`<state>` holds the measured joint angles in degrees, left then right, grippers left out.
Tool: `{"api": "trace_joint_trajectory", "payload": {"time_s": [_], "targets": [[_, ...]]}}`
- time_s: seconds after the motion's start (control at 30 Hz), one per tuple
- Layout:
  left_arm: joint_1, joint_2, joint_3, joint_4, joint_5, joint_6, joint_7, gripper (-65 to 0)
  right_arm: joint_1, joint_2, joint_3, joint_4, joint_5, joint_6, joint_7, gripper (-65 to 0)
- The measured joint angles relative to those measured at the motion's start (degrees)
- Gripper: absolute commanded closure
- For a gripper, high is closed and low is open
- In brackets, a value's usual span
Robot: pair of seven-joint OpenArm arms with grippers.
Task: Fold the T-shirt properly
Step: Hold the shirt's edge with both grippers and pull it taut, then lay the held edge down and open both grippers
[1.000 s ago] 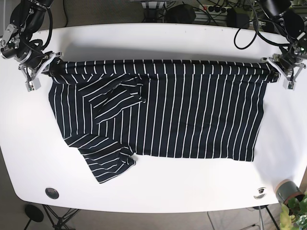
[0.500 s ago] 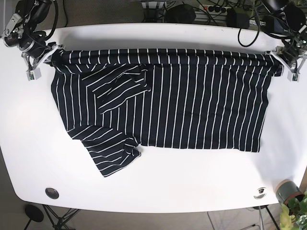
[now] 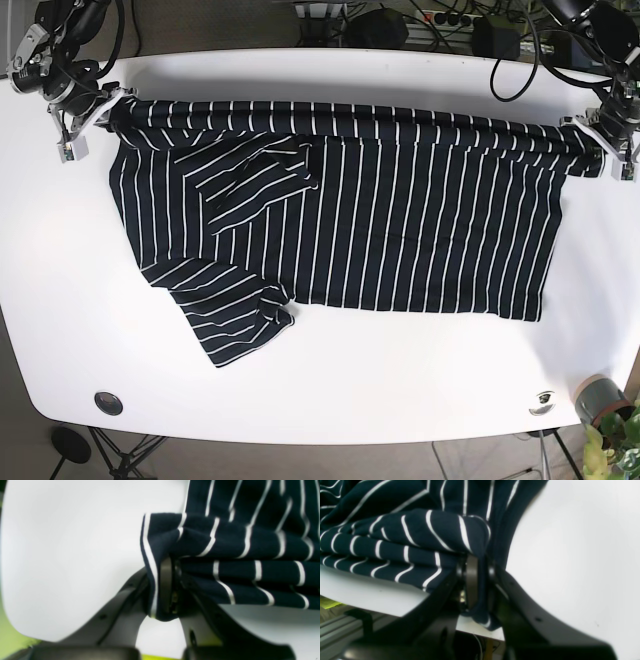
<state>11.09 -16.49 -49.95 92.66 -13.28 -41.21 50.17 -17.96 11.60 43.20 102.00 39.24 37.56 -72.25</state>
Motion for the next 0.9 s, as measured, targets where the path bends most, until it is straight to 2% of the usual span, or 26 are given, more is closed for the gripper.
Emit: {"api": "trace_joint_trajectory", "payload": {"time_s": [0.3, 0.47, 0.67, 0.77, 0.9], "targets": [[-4.3, 0.9, 1.7, 1.2, 0.7, 0.2, -0.1, 0.0, 0.2, 0.0, 0.0, 0.0, 0.0, -0.02, 0.0, -3.8], [-5.5, 0.6, 5.3, -0.2, 1.3, 0.6, -0.1, 0.0, 0.2, 0.0, 0.0, 0.0, 0.0, -0.04, 0.0, -3.6], [-6.0, -1.7, 6.3, -5.1, 1.1, 0.6, -0.2, 0.0, 0.4, -0.8, 0.2, 0.0, -0.2, -0.02, 0.0, -3.6], [-7.4, -2.7, 7.5, -8.5, 1.7, 0.7, 0.0, -8.5, 0.7, -1.4, 0.2, 0.0, -0.3, -0.02, 0.0, -3.6], [-8.9, -4.2, 7.9, -12.5, 0.9, 0.7, -0.7, -24.7, 1.0, -1.4, 0.2, 0.0, -0.4, -0.04, 0.1, -4.1]]}}
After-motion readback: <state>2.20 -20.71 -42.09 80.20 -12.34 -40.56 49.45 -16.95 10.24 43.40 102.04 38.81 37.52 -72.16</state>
